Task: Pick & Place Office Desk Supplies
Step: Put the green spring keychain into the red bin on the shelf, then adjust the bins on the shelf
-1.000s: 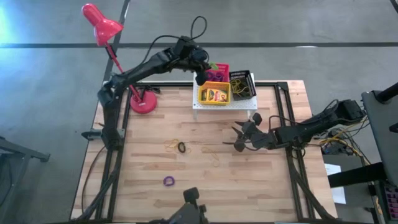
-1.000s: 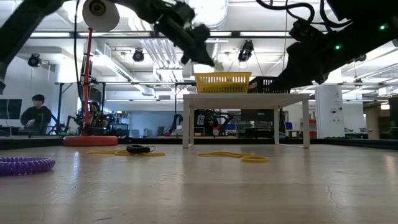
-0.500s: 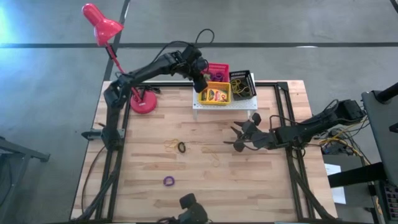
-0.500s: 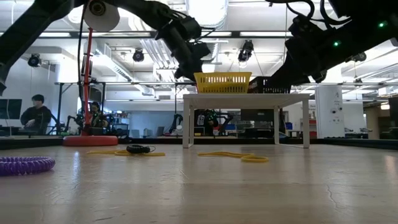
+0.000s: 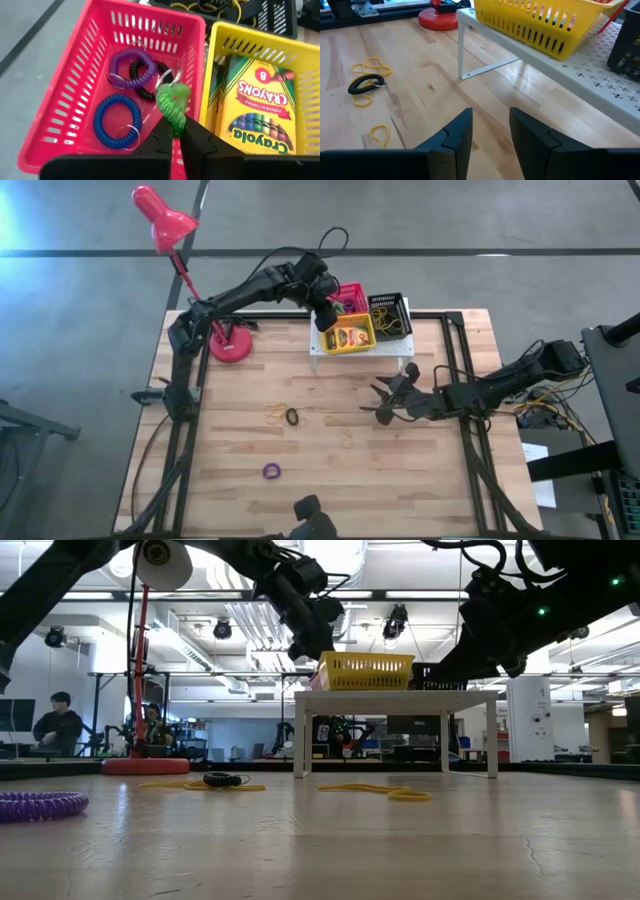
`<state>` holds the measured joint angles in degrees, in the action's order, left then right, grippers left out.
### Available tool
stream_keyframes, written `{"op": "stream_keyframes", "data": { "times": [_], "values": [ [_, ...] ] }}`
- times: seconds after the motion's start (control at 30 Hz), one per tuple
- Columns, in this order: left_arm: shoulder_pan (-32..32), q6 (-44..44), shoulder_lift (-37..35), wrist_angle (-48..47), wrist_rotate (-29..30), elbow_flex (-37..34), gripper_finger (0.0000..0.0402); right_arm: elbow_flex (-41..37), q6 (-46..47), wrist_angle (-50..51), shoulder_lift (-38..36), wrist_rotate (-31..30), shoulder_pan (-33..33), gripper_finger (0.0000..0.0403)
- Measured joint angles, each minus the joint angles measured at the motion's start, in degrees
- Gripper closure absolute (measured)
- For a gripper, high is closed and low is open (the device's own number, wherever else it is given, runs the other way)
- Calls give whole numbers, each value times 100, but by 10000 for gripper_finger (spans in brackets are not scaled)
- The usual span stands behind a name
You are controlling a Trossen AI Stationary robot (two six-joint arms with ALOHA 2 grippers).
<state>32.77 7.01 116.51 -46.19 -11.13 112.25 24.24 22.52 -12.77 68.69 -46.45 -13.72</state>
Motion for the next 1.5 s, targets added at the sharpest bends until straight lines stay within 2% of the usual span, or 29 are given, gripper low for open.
{"op": "stream_keyframes", "data": {
  "times": [0.1,0.37,0.5,0.6,0.7,0.93,1.03,1.17,1.33,1.43,1.5],
  "values": [
    [27,6,0,6,1,37,362,-1,0,-1,0,4,0,280],
    [60,153,-3,-65,15,118,257,-4,-19,1,0,4,0,280],
    [60,153,-106,-438,98,551,241,-4,-26,2,0,4,0,280],
    [86,278,-157,-1115,613,934,255,-4,-39,4,0,4,0,280],
    [220,369,-149,-1615,1221,1015,291,-4,-54,6,0,-1,2,280],
    [672,302,-133,-1780,1302,382,393,-4,-65,28,0,-1,2,280],
    [736,339,-133,-1260,1289,-90,394,64,-91,87,-73,95,-23,280],
    [740,369,-131,-693,1268,-563,395,430,-380,344,-426,777,-74,280],
    [735,369,-131,-209,1095,-833,395,1451,-301,2054,-926,1471,-60,280],
    [735,370,-133,-87,1007,-879,395,2221,-358,2985,-1099,1421,83,280],
    [735,414,-133,54,1005,-912,395,2794,-383,3553,-1110,1265,433,280]
  ]
}}
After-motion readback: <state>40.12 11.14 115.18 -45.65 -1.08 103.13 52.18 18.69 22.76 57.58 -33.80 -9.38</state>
